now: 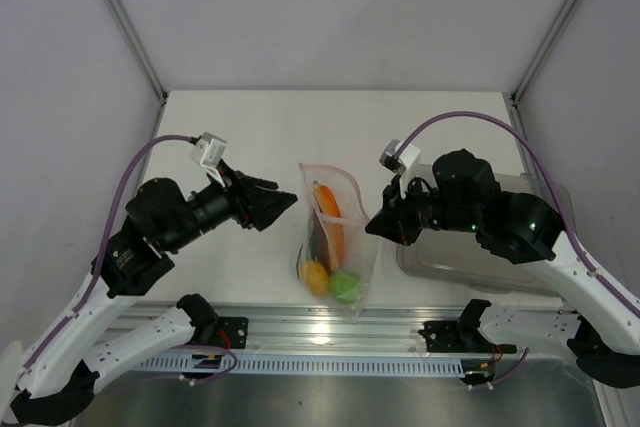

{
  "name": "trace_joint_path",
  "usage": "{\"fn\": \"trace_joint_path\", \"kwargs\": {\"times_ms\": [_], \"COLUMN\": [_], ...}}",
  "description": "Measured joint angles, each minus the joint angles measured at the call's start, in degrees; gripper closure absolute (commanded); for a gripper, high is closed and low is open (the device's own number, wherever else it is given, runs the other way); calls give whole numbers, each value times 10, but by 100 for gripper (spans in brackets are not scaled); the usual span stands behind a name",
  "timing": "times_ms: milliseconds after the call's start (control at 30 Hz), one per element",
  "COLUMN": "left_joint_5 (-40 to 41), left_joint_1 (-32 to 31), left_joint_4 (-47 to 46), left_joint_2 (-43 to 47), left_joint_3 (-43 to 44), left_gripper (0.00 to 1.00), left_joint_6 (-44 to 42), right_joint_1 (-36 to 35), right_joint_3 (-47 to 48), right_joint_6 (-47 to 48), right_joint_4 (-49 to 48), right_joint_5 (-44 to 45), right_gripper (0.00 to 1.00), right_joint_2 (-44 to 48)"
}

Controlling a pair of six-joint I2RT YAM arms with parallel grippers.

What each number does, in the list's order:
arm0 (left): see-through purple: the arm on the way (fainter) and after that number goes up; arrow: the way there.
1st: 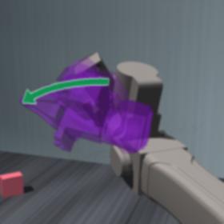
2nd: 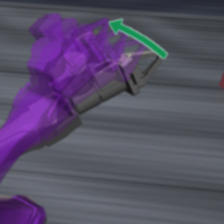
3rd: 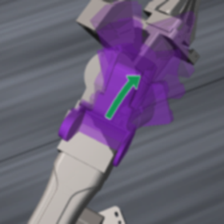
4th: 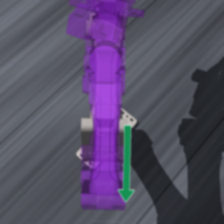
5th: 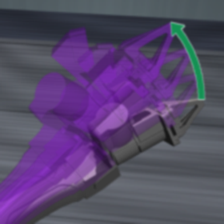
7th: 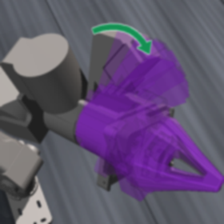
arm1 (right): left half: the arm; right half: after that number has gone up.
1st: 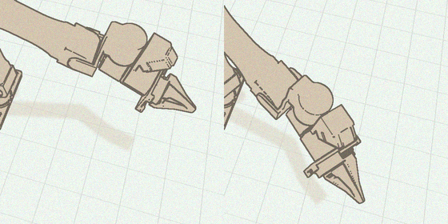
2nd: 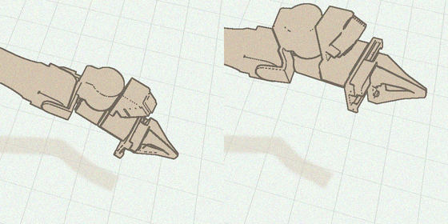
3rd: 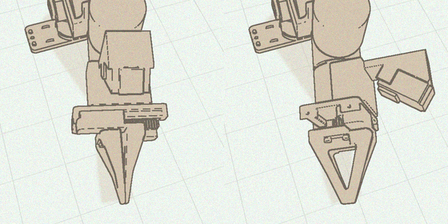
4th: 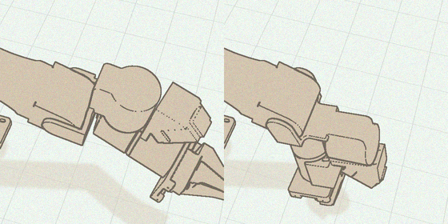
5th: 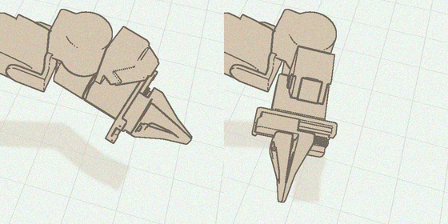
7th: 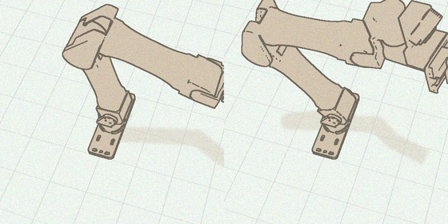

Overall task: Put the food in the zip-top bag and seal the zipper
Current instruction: Zip the zipper food storage bag at the center of the board.

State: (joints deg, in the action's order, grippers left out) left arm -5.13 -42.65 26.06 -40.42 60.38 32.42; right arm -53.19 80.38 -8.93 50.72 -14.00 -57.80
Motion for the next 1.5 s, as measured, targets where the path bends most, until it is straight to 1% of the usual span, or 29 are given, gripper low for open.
{"fn": "trace_joint_path", "kwargs": {"times_ms": [100,233,367,533,567,600,733,833,967,1067,1233,1367,1500], "left_joint_5": [-60,-184,-300,-400,-417,-431,-473,-497,-516,-529,-556,-581,-581], "left_joint_1": [0,0,0,-2,-4,-7,-25,-58,-106,-131,-156,-167,-182], "left_joint_4": [-29,-85,-132,-173,-180,-186,-210,-219,-220,-221,-221,-218,-214], "left_joint_2": [15,14,-9,-43,-50,-57,-83,-107,-149,-176,-219,-270,-317], "left_joint_3": [0,0,0,0,0,0,1,6,39,64,101,134,145], "left_gripper": [27,23,21,17,14,13,12,12,8,7,7,7,7], "left_joint_6": [-43,-90,-118,-145,-150,-155,-170,-188,-222,-243,-267,-273,-275], "right_joint_1": [1,3,5,8,8,8,8,8,8,8,8,8,8], "right_joint_3": [3,2,-4,-10,-11,-11,-11,-13,-17,-17,-17,-17,-17], "right_joint_6": [14,24,29,30,30,30,29,24,14,8,-3,-8,-11], "right_joint_4": [17,27,30,41,43,45,53,56,62,71,83,85,86], "right_joint_5": [-4,-18,-41,-84,-92,-98,-125,-137,-153,-165,-176,-181,-185], "right_gripper": [100,100,100,100,100,100,100,100,100,100,100,100,100], "right_joint_2": [0,2,16,46,51,55,64,69,78,83,86,92,96]}}
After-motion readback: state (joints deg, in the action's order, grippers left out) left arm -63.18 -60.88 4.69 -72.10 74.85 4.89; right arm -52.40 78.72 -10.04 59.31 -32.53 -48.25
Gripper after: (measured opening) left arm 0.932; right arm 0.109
